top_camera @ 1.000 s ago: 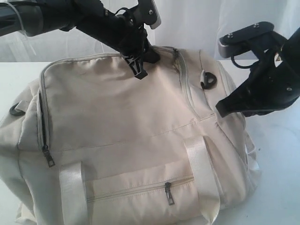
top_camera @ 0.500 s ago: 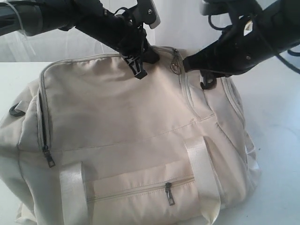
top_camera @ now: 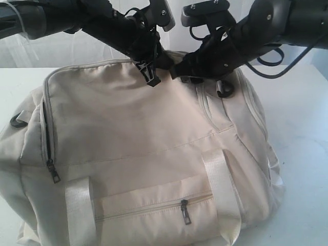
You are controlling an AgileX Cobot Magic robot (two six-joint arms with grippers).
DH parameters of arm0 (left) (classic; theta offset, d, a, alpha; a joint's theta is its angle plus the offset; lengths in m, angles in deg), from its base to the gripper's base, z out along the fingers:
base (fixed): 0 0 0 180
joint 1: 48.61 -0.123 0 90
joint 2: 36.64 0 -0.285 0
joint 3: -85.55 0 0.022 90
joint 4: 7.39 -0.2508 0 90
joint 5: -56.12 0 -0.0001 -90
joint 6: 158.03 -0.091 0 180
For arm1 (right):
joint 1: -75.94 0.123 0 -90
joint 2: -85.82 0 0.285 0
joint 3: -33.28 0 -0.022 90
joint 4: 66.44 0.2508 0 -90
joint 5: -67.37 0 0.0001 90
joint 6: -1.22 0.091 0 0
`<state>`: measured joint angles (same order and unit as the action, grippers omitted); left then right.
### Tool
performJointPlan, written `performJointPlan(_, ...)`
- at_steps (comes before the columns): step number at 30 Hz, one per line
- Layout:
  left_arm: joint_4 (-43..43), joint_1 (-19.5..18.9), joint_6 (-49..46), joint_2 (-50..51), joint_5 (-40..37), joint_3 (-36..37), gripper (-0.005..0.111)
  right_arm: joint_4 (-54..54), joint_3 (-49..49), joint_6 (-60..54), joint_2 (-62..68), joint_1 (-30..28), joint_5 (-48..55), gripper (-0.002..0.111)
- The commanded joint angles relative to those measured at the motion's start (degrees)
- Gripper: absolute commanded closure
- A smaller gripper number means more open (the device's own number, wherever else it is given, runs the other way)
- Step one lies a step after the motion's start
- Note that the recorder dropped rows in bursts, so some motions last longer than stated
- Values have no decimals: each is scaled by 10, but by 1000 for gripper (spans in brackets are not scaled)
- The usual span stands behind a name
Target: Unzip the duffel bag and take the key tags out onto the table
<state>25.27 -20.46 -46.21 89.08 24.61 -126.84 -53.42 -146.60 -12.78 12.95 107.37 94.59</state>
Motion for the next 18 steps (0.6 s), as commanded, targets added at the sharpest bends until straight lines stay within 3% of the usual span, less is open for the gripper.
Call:
performJointPlan(1,7,-3,5,-6,2,-4,107,1,-12,-14,29,-1,-12,69)
performJointPlan(3,7,-3,5,-6,3,-4,107,1,-12,-14,33,-1,-16,77)
performJointPlan(8,7,-3,5,-6,3,-4,107,-2,-12,-33,22,-1,-24,108)
performJointPlan(18,7,-3,5,-6,3,-4,107,-62,-12,-23,-7,-20,10,108)
